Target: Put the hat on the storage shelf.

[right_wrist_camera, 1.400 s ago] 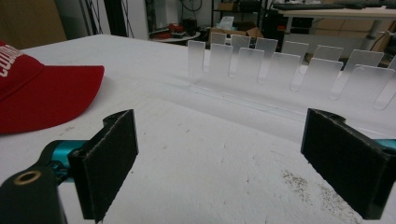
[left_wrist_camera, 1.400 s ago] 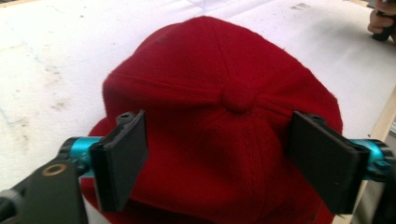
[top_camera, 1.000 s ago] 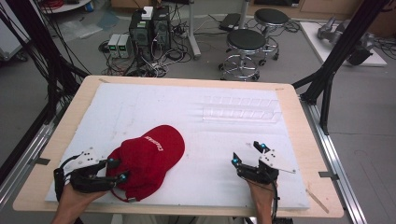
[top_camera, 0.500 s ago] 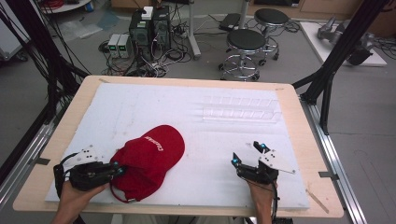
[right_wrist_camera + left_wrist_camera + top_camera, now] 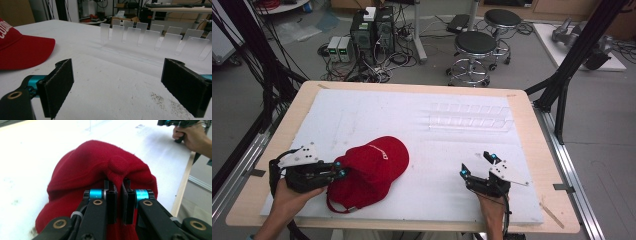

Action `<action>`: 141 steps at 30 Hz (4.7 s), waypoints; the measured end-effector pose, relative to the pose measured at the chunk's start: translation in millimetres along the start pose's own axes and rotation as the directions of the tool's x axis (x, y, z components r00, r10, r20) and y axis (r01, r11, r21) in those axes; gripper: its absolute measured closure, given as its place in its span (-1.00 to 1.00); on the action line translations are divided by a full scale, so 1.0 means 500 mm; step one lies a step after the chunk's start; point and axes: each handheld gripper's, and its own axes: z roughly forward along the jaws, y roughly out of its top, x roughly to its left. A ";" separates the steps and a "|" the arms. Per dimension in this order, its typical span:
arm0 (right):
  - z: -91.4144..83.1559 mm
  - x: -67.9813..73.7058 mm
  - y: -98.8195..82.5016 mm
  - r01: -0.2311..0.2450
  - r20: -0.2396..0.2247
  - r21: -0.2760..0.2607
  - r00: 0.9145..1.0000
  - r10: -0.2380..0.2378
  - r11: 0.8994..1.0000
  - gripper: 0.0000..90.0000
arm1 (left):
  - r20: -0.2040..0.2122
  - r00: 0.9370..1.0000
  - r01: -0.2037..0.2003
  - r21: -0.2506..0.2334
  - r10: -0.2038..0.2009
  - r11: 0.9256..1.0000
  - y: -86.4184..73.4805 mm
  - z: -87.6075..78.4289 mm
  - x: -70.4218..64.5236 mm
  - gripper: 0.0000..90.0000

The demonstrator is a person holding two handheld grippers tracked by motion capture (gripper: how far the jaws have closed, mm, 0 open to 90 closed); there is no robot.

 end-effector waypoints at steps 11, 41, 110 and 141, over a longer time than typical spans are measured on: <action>0.000 0.000 0.000 -0.003 -0.003 0.001 1.000 0.003 1.000 -0.78 | 0.024 0.999 -0.044 0.000 0.044 0.999 0.058 -0.016 0.032 0.89; 0.011 -0.008 0.016 -0.004 -0.074 0.050 0.997 0.007 0.999 -0.78 | 0.166 0.967 -0.195 -0.005 0.193 0.981 0.215 0.029 0.085 0.89; 0.177 0.135 0.292 0.317 -0.685 0.032 0.697 -0.210 0.948 -0.22 | 0.339 0.892 -0.297 -0.055 0.298 0.953 0.310 0.182 -0.019 0.89; 0.161 0.136 0.297 0.339 -0.670 0.072 0.713 -0.207 0.938 0.93 | 0.177 0.962 -0.171 -0.199 0.207 0.965 0.291 0.156 -0.001 -0.58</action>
